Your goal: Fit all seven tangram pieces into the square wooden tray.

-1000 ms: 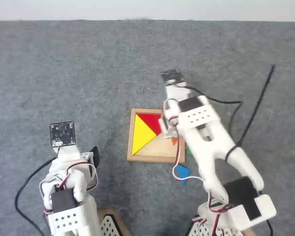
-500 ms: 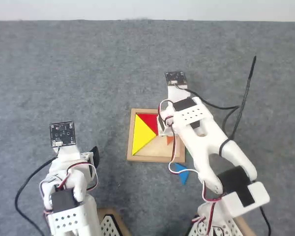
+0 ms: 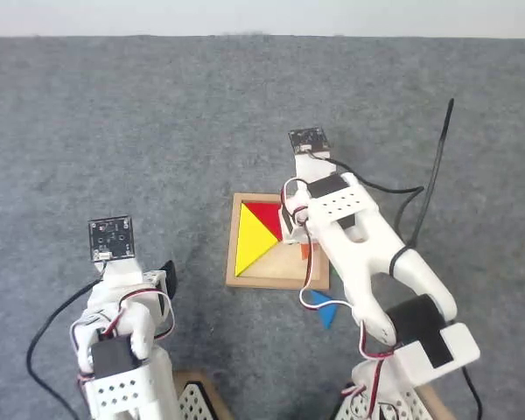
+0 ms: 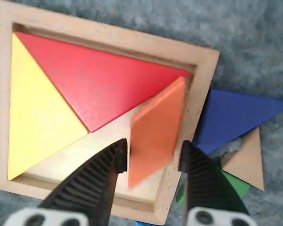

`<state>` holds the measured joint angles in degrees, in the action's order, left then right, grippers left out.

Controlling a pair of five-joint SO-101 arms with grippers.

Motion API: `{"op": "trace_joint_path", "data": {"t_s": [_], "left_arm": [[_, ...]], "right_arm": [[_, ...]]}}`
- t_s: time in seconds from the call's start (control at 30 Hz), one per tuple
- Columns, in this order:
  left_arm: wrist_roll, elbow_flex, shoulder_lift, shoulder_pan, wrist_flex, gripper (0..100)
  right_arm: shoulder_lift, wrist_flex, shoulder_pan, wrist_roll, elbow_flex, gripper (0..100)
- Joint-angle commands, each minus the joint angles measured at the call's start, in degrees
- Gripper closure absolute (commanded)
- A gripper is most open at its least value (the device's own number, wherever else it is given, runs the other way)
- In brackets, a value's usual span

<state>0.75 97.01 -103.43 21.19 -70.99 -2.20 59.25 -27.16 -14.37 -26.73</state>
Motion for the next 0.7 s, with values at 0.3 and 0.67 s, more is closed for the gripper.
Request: {"op": "trace_joint_path", "data": {"t_s": [0.3, 0.67], "left_arm": [[0.26, -0.57, -1.05, 0.26, -0.26, 77], [0.26, -0.57, -1.05, 0.26, -0.26, 77]], "right_arm": [[3.21, -0.04, 1.19, 2.90, 2.55, 79.4], [1.36, -2.95, -4.62, 3.78, -1.67, 79.4]]}}
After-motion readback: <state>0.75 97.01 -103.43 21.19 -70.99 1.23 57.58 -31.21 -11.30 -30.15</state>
